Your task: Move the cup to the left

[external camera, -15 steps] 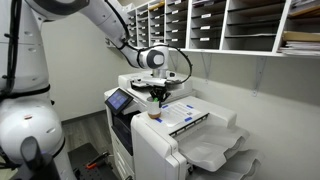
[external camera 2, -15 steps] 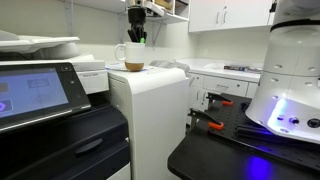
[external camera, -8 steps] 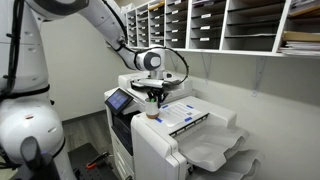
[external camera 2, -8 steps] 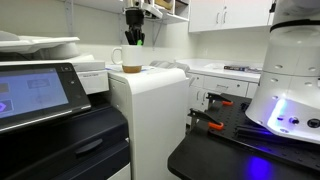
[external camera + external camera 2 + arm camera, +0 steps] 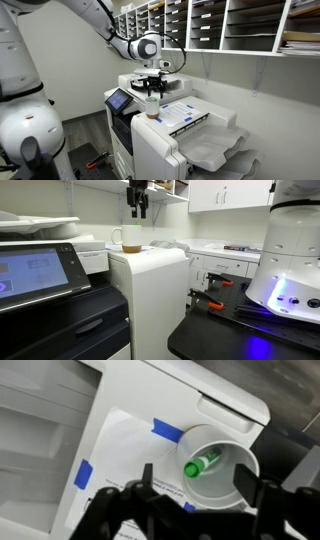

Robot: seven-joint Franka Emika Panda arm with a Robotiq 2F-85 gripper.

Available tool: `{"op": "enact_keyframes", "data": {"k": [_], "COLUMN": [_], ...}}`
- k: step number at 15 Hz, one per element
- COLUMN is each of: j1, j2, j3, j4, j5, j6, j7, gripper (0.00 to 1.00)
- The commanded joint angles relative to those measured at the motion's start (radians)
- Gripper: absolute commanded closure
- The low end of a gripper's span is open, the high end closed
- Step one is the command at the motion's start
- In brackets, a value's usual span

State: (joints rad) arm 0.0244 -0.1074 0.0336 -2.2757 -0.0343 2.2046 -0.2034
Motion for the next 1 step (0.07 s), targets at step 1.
{"op": "enact_keyframes", "data": {"k": [1], "j1": [0.010], "j2": [-0.109], "j3": [-0.003], "j4": [-0.027], "j5": [-0.013], "j6": [-0.126], "j7": [-0.019], "gripper": [0.00]}}
